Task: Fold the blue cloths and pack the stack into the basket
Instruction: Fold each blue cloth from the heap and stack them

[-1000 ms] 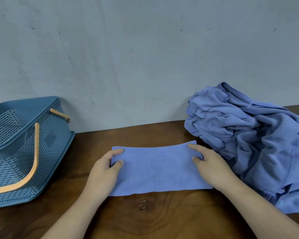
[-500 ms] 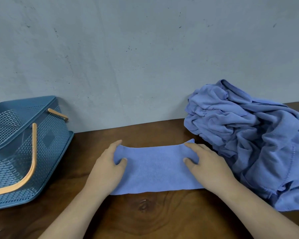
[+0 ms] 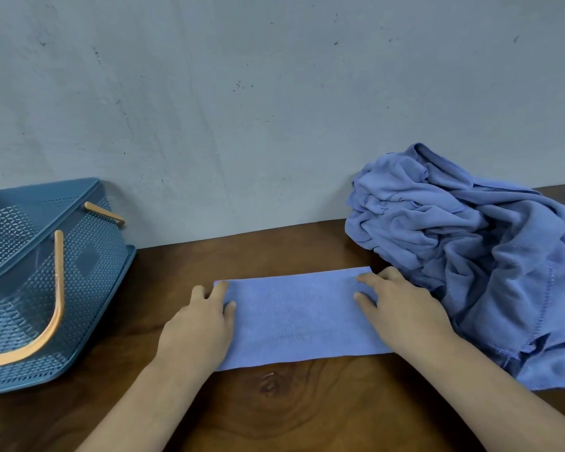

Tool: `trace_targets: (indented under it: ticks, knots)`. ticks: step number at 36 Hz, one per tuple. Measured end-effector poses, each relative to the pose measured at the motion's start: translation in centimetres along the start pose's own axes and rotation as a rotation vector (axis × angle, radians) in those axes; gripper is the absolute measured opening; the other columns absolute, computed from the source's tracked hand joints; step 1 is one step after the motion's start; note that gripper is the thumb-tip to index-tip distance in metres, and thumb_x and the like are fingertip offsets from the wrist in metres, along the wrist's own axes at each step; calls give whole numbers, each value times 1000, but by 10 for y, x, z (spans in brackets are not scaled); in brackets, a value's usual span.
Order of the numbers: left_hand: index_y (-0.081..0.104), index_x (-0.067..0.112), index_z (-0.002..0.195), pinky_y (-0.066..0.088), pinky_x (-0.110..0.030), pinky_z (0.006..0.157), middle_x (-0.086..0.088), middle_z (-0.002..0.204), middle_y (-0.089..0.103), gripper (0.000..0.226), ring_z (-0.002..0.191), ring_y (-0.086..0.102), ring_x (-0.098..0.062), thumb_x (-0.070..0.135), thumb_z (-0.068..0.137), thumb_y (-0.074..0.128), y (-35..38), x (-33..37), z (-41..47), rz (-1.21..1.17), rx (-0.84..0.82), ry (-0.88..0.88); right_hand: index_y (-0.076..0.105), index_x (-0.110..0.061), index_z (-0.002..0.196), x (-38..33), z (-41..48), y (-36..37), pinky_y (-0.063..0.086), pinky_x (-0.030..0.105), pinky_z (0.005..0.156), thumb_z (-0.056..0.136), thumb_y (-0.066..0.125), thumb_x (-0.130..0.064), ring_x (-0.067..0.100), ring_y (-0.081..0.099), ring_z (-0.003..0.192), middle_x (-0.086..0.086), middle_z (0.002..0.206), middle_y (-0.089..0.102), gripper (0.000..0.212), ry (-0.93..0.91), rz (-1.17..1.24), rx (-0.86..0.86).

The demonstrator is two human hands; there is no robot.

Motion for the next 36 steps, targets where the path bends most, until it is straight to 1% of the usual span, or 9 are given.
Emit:
trace_targets:
  ticks: [3, 6, 8, 10, 11, 14, 19, 25, 36]
  knots:
    - [29, 32, 159, 40, -29, 73, 3, 141, 44, 50, 108, 56, -18, 48, 112, 26, -4, 0, -2, 137, 61, 28, 38, -43, 154, -6, -5, -6, 52, 30, 69, 108, 37, -56, 18, 66, 101, -10, 144, 41, 48, -20, -125, 42]
    - [47, 32, 152, 46, -31, 71, 3, 149, 48, 49, 117, 56, -21, 48, 108, 32, -10, 11, -6, 137, 210, 103, 33, -46, 158, -20, -9, -17, 54, 28, 76, 107, 40, -53, 15, 51, 130, -11, 161, 32, 52, -120, -161, 150]
    - [49, 38, 152, 51, -38, 96, 8, 160, 43, 53, 135, 50, -20, 56, 106, 29, -3, 32, -12, 22, 179, 264, 37, -46, 157, -39, -14, -17, 52, 33, 93, 106, 42, -54, 15, 43, 141, -12, 165, 33, 52, -251, -85, 157]
    - [31, 44, 162, 26, -40, 126, 18, 172, 21, 64, 157, 22, -10, 71, 104, 24, 17, 51, -19, -136, -14, 365, 29, -48, 161, -57, -20, -3, 36, 39, 118, 103, 38, -65, 13, 28, 153, -15, 171, 22, 60, -349, 17, 16]
    - [20, 47, 165, 12, -42, 131, 20, 174, 9, 69, 161, 7, -6, 76, 102, 23, 25, 56, -22, -156, -98, 387, 20, -50, 163, -62, -22, 8, 24, 41, 126, 102, 33, -72, 13, 16, 159, -15, 174, 12, 66, -370, 40, -78]
    - [-2, 53, 165, -5, -45, 132, 23, 173, -15, 78, 160, -18, -5, 85, 96, 19, 35, 55, -23, -96, -185, 419, -2, -54, 163, -62, -26, 28, -3, 47, 131, 98, 19, -82, 15, -14, 162, -15, 175, -12, 74, -390, 1, -242]
    - [-14, 61, 158, -12, -46, 131, 25, 168, -29, 91, 155, -33, -6, 100, 82, 18, 34, 36, -17, -50, -284, 363, -9, -59, 160, -42, -20, 28, -8, 45, 131, 84, 18, -98, 13, -28, 157, -17, 170, -27, 90, -320, 13, -307]
    - [-19, 61, 157, -12, -52, 130, 26, 165, -34, 108, 153, -34, -4, 108, 70, 25, 31, 19, -8, -20, -427, 349, -10, -62, 158, -12, -8, 23, -8, 49, 130, 67, 29, -109, 4, -32, 154, -25, 166, -32, 109, -243, 69, -389]
    - [-7, 56, 162, -3, -49, 131, 24, 171, -19, 100, 159, -18, -5, 85, 87, 52, 0, -25, -3, 8, -610, 270, -8, -59, 160, -1, -4, 21, -10, 45, 130, 64, 48, -105, 4, -29, 155, -28, 165, -32, 121, -253, 97, -477]
Point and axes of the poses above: each hand's wrist, its own z-axis towards the middle knuckle, its own y-axis out of the palm, x = y × z, the point moved 7 cm from there along z, towards the middle knuckle
